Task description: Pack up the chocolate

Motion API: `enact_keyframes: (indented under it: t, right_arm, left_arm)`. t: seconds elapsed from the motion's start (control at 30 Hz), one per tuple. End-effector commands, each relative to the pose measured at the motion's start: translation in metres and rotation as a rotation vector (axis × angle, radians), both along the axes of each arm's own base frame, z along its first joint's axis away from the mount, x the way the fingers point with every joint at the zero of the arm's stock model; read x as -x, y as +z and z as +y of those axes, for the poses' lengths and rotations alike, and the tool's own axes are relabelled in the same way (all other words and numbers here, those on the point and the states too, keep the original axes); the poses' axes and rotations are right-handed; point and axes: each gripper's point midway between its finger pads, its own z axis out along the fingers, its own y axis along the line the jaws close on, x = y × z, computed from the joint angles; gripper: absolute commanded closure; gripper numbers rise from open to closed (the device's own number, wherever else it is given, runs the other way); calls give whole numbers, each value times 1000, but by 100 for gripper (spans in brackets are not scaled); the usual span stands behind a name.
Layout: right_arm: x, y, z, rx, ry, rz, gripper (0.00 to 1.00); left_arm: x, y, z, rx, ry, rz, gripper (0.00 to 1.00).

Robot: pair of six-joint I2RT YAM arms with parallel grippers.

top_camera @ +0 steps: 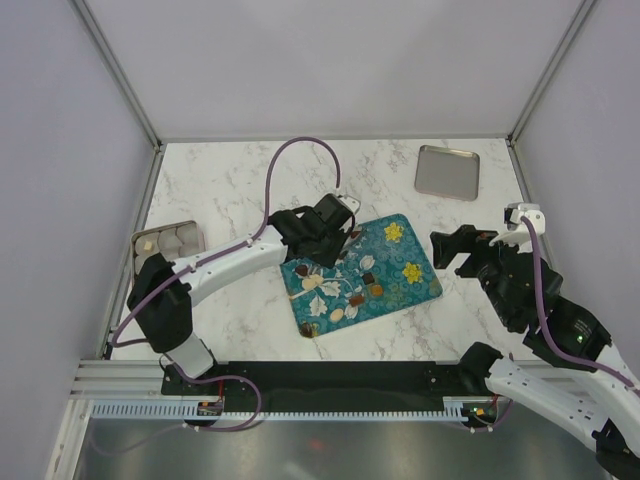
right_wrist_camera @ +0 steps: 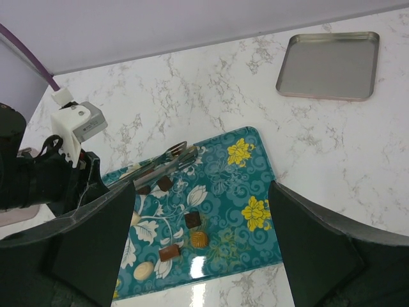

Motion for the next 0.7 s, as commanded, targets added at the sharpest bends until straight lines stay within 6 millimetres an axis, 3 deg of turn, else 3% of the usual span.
enact_keyframes:
  t: [0.0,0.17,0.3,0.37,0.4,0.43,0.47,0.5,0.53,0.67]
  right_arm:
    - [2,3,-5,-6,-13,-16,7]
    - [3,4,-2,-17,3,-16,7]
    - [4,1,3,-21,28,-7,7]
    - [4,-1,5,-22,38,-3,7]
    - [5,-1,7,-23,48,-3,7]
    - [4,-3,9,-20,54,2,7]
    - [4,-2,10,-20,62,3,7]
    - [5,-2,13,-19,77,7,7]
    - [5,-2,15,-18,85,9,7]
    - [3,-2,29,2,140,32,7]
  left_arm:
    - [-8,53,8,43,65,-101,67]
    - [-14,84,28,41,137,-142,67]
    - [-18,93,68,3,260,-133,68]
    - [-24,91,106,-34,385,-128,69]
    - [-26,100,120,-14,424,-145,69]
    - [-36,103,148,-12,510,-152,69]
    - [-36,100,166,-19,554,-149,69]
    - [-34,109,183,4,600,-173,69]
    - [-39,112,212,5,691,-183,69]
    - [-29,121,265,22,851,-222,69]
